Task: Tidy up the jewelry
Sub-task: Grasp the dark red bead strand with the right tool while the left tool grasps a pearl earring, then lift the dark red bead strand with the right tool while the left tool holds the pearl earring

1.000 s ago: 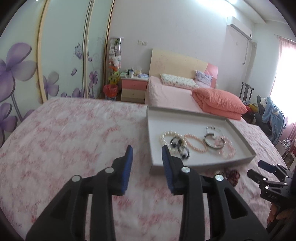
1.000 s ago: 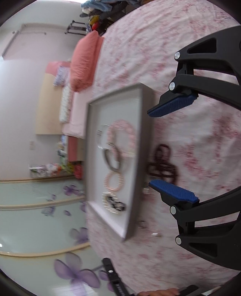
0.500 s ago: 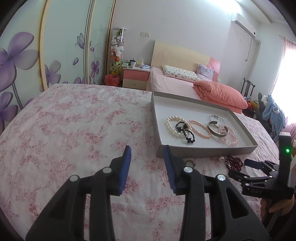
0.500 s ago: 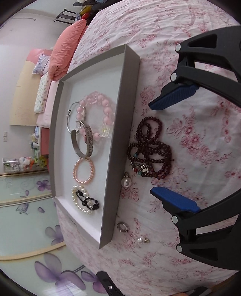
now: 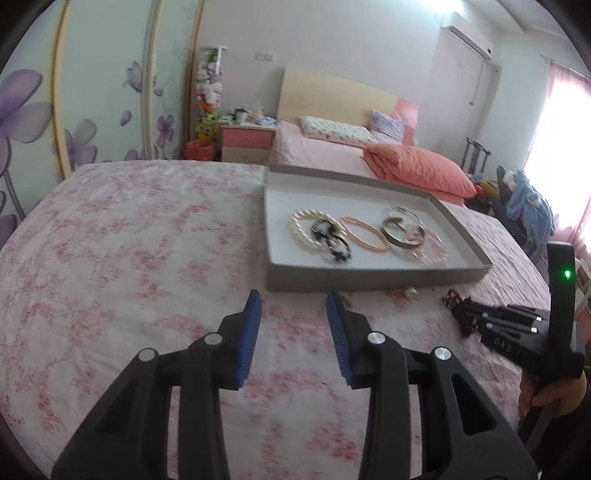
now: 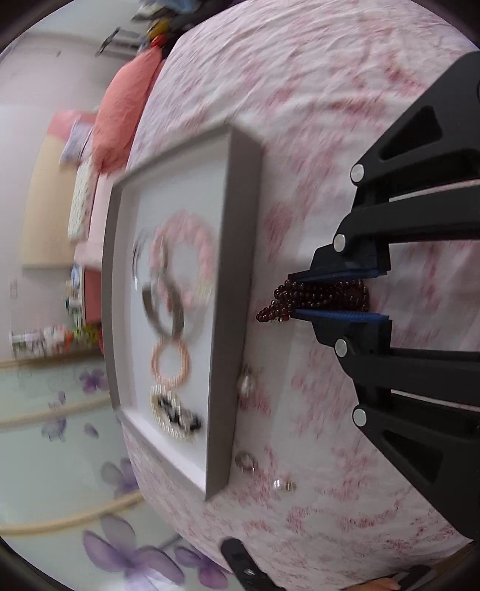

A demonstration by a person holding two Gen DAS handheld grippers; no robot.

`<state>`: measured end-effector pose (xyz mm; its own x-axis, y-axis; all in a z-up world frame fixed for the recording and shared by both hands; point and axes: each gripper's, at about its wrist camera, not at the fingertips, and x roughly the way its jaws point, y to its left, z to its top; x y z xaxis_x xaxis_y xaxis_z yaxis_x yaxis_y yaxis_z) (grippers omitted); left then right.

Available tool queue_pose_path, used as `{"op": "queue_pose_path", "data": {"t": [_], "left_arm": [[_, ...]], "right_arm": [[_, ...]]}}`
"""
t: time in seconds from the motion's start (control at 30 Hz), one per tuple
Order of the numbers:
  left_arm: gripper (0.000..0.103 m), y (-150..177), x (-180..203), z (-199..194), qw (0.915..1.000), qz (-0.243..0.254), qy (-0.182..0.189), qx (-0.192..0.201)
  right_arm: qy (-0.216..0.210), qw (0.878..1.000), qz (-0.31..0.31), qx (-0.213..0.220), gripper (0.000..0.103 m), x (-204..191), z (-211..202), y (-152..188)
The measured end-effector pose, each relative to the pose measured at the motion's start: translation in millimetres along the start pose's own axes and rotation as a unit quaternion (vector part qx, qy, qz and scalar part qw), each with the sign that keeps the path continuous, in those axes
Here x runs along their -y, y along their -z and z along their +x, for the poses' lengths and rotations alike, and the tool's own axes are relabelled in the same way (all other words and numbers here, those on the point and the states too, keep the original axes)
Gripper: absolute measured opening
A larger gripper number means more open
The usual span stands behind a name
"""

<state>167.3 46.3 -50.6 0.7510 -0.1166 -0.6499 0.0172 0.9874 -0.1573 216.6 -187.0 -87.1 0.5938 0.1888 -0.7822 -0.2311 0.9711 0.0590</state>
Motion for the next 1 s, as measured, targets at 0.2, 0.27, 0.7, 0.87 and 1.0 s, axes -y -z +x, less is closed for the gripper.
{"op": "queue_pose_path", "data": {"t": [0.2, 0.27, 0.7, 0.87, 1.0], "left_arm": [[0.046, 10.6, 25.0, 11.3, 0.9990, 0.027, 0.016, -0.033], [0.046, 14.2, 32.1, 16.4, 0.9981, 0.036, 0.018, -0.047], [0.041, 22.6, 53.5, 51.7, 0.9944, 0.043, -0.018, -0.095], [0.022, 18.8, 60.0, 57.8, 0.9939, 0.048, -0.033, -0.093], [0.019, 19.7, 64.1, 58.8, 0.9931, 0.059, -0.047, -0.090]], "right_arm": [[0.048, 0.998, 0.032, 0.009, 0.014, 22.4, -8.5, 9.2], [0.056, 0.998, 0.027, 0.008, 0.014, 20.1, -8.8, 9.9], [0.059, 0.998, 0.023, 0.007, 0.015, 22.7, -9.8, 9.5], [0.054, 0.998, 0.027, 0.007, 0.015, 23.3, -10.4, 9.9], [0.053, 0.998, 0.028, 0.007, 0.015, 23.4, -10.3, 10.0]]}}
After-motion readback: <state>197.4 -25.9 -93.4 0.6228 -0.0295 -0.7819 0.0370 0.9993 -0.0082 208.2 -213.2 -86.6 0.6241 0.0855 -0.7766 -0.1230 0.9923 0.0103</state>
